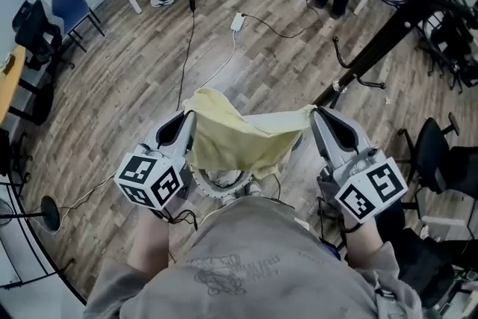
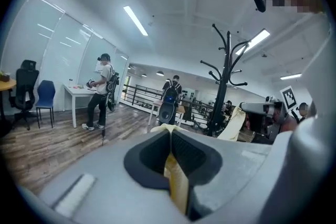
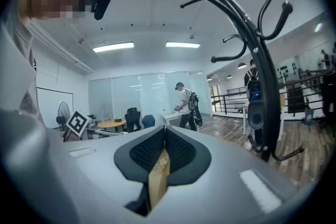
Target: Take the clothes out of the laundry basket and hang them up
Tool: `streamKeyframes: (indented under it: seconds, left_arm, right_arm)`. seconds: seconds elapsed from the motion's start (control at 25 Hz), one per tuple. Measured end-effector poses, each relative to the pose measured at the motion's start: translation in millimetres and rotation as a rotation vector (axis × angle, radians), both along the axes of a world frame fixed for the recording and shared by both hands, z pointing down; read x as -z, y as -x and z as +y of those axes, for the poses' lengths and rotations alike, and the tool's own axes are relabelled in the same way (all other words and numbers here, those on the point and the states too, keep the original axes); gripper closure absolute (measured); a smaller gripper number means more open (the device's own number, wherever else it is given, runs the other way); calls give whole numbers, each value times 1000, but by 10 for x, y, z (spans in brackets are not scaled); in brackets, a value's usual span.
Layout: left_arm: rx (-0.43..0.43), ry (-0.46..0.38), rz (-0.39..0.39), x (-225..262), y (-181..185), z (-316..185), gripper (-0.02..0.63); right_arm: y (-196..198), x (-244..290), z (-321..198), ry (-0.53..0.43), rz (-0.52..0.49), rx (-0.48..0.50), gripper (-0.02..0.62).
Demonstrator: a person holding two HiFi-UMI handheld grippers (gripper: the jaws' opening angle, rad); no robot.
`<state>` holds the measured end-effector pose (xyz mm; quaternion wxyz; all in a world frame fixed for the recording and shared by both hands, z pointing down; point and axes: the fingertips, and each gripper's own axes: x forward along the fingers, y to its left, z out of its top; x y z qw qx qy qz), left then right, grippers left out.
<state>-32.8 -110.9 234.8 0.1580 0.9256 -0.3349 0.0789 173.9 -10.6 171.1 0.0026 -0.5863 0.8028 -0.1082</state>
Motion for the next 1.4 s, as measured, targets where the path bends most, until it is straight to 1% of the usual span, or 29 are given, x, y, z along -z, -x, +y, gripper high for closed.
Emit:
streamKeyframes:
  seconds: [0.16,0.28,0.4,0.52,0.6,0.68,0.8,0.96,1.12,1.28,1.4]
  left_arm:
    - [-46,-88,34,393,-351,-247,592]
    - [-96,-160,54,710,-671,-428,592]
    - [-148,-211,97,1021,-993,-555,592]
    - [-180,-220,156,1264,-1320,-731,591]
    - [-175,-229,192,1377,-1521,-872,591]
    - [-182,-233,201,1396,-1739,-957,591]
    - [-216,-219,183,1325,-2126,-964,591]
    - [-280,-196,177,1255,-2618,-782,591]
    - [-369,-181,164,1125,-2930,-556,591]
    - [-466,-182,139,1104,-3385,-241,591]
    - [-530,-175,137,1090,-3636,-19,591]
  right_arm:
    - [-430,388,-1,-96,40,-102,561]
    - [-751,698,58,-165,81,-196,561]
    - [-1055,963,156,-237,77,-281,561]
    - [-1336,1157,201,-287,82,-342,561]
    - [-1508,1206,213,-299,105,-382,561]
    - [-1671,1183,244,-294,117,-425,561]
    - [-1949,1107,338,-283,93,-496,561]
    - [-2369,1011,598,-281,68,-609,561]
    - [-2617,854,959,-268,58,-725,561]
    - [-3018,885,1345,-283,44,-826,561]
    - [-3244,904,1607,-290,52,-896,561]
